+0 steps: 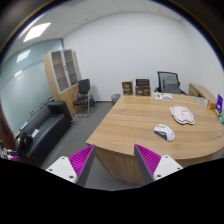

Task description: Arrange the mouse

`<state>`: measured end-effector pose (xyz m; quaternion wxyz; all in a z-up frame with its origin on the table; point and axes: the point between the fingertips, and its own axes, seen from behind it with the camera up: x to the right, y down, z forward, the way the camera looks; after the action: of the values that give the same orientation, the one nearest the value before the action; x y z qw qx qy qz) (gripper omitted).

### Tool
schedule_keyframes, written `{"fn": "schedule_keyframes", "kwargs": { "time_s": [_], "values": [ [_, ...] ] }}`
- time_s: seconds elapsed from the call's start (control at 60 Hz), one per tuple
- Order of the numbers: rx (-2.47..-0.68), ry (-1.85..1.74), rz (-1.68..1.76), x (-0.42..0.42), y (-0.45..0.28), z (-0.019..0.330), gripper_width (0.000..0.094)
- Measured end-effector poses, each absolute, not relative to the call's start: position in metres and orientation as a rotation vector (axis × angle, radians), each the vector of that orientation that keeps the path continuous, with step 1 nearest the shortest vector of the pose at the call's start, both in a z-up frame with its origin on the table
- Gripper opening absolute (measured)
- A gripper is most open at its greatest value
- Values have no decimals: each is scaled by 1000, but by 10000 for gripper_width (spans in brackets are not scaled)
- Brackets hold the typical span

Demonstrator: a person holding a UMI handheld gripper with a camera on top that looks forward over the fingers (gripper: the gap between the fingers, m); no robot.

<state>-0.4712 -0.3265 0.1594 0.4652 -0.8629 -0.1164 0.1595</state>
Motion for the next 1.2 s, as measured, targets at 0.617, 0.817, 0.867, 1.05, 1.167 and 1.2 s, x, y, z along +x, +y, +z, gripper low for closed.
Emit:
{"fn": "schedule_keyframes", "kwargs": {
  "time_s": [0.617, 0.817, 0.867, 1.05, 1.167, 1.2],
  "values": [
    [-2145, -108, 115, -302, -230, 63, 826],
    [-2169, -153, 155, -284, -157, 21, 823],
    [-2174, -178, 160, -280, -143, 12, 828],
    [-2190, -200, 214, -275, -105, -7, 833],
    [-2171, -203, 198, -274, -74, -8, 838],
    [-2170, -197, 192, -273, -67, -8, 833]
  ]
}}
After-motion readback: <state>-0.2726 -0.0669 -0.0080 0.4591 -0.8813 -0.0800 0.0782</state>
